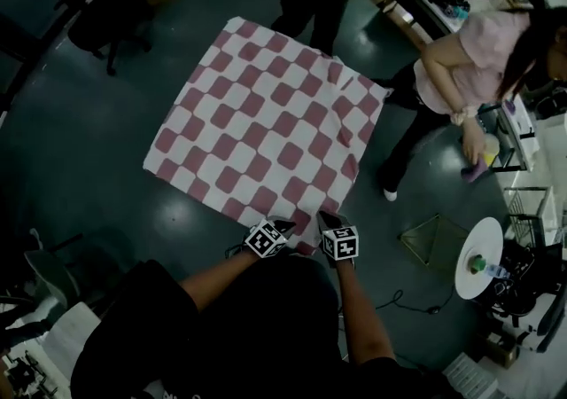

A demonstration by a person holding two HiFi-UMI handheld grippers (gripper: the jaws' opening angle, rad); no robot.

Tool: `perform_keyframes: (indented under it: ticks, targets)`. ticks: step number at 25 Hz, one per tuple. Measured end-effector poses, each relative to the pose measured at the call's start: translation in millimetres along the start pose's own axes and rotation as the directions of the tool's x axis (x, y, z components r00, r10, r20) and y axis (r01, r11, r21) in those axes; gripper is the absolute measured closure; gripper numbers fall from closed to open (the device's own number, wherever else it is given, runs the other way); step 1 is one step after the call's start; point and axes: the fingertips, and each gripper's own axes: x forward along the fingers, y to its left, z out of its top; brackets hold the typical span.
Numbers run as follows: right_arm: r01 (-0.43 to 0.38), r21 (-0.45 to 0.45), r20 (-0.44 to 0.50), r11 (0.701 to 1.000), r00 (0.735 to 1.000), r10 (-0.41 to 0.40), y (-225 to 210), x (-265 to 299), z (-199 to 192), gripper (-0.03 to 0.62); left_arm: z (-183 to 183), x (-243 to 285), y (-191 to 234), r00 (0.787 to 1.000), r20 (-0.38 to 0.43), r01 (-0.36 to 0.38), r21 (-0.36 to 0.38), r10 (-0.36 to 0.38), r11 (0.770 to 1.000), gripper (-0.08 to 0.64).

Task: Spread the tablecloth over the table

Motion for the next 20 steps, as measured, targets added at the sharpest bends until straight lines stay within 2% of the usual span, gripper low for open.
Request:
perform_keyframes:
  ticks: [4,6,11,16,20]
  targets:
    - [0.043,-0.149,0.042,0.988,0.998,-0.037,-38,-7,65,0.569,58,-3,9,0.99,0.13,-0.048,-0.024,0.051,0.999,0.546]
    - [0.077,-0.195,0.053,0.978,0.996,-0.068,-60,2,98,0.569,82,-7,21,0.982,0.172,-0.068,-0.038,0.073,0.997,0.546]
    - [0.124,-0.24,0.018,0.963,0.992,-0.124,-138,22,160,0.569,129,5,41,0.974,0.186,-0.122,-0.067,0.132,0.99,0.546]
    - [0.125,-0.254,-0.074,0.959,0.986,-0.148,-214,56,181,0.569,152,27,57,0.963,0.173,-0.182,-0.162,0.209,0.97,0.545]
    - [0.069,-0.292,-0.149,0.954,0.982,-0.117,-243,78,175,0.569,164,50,64,0.958,0.163,-0.2,-0.214,0.236,0.956,0.546]
